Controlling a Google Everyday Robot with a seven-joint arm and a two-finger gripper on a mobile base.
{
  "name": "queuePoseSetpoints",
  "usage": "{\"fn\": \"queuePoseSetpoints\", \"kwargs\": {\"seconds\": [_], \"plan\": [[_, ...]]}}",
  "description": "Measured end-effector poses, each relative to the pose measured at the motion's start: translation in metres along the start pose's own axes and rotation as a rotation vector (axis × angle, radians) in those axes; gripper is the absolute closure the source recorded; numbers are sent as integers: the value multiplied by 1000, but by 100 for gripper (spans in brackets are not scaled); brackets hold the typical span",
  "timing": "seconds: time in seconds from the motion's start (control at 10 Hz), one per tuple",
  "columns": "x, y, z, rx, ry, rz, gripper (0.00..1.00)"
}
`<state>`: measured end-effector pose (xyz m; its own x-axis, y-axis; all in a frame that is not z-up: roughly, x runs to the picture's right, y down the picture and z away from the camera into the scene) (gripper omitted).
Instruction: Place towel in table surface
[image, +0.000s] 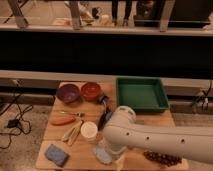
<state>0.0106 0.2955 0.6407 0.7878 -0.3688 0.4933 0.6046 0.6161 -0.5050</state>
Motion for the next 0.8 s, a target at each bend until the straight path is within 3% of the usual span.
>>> {"fn": "queuePoseSetpoints", "kwargs": {"seconds": [0.4,0.8], "plan": [[-26,-20,20,-19,-13,-50,20],[-4,-47,38,-31,-7,-17,20]]}}
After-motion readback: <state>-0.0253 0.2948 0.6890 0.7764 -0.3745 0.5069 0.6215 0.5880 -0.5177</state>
